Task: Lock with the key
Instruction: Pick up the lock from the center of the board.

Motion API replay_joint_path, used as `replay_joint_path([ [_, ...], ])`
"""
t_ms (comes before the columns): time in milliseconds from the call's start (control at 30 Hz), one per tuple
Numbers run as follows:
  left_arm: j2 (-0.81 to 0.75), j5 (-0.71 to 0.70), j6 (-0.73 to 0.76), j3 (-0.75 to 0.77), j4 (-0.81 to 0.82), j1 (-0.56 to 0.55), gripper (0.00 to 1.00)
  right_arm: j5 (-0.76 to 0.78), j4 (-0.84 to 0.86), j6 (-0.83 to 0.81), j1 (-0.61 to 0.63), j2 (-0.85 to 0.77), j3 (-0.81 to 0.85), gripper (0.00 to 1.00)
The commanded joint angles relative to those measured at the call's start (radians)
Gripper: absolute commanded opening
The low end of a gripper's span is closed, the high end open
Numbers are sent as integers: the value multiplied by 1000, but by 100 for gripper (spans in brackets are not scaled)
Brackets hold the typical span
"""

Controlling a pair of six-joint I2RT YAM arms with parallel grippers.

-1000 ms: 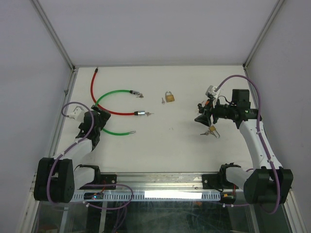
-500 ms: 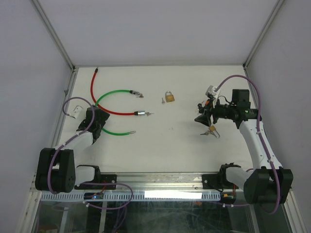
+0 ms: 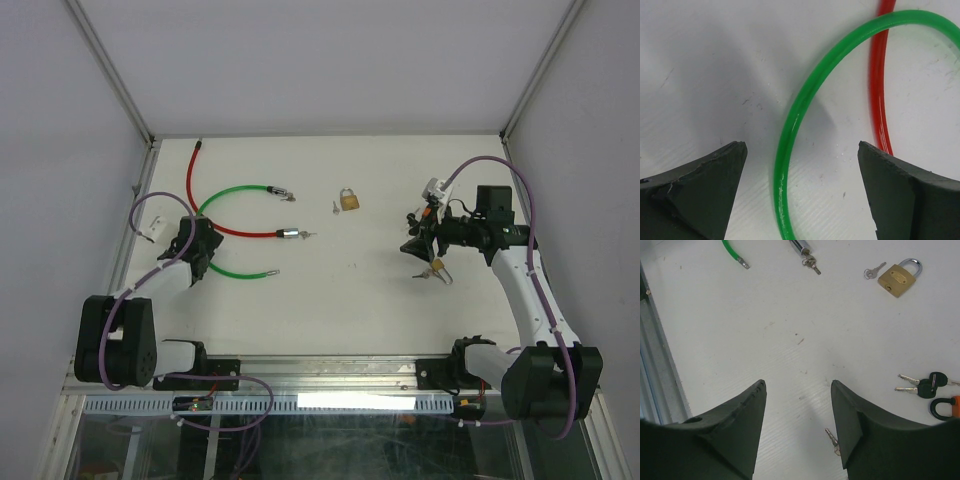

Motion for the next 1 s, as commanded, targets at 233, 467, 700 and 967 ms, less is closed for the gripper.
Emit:
replay_joint_path([
  [233,73,-52,-26,90,-78,6,98,-8,40,-16,3,-6,7,57],
  [467,110,-62,-14,116,-100,7,98,-6,40,-15,3,-5,6,57],
  [700,182,-42,22,158,-117,6,94,-6,40,-15,2,-7,7,57],
  [967,249,-43,30,204,-155,6,87,-7,40,-14,2,-8,6,57],
])
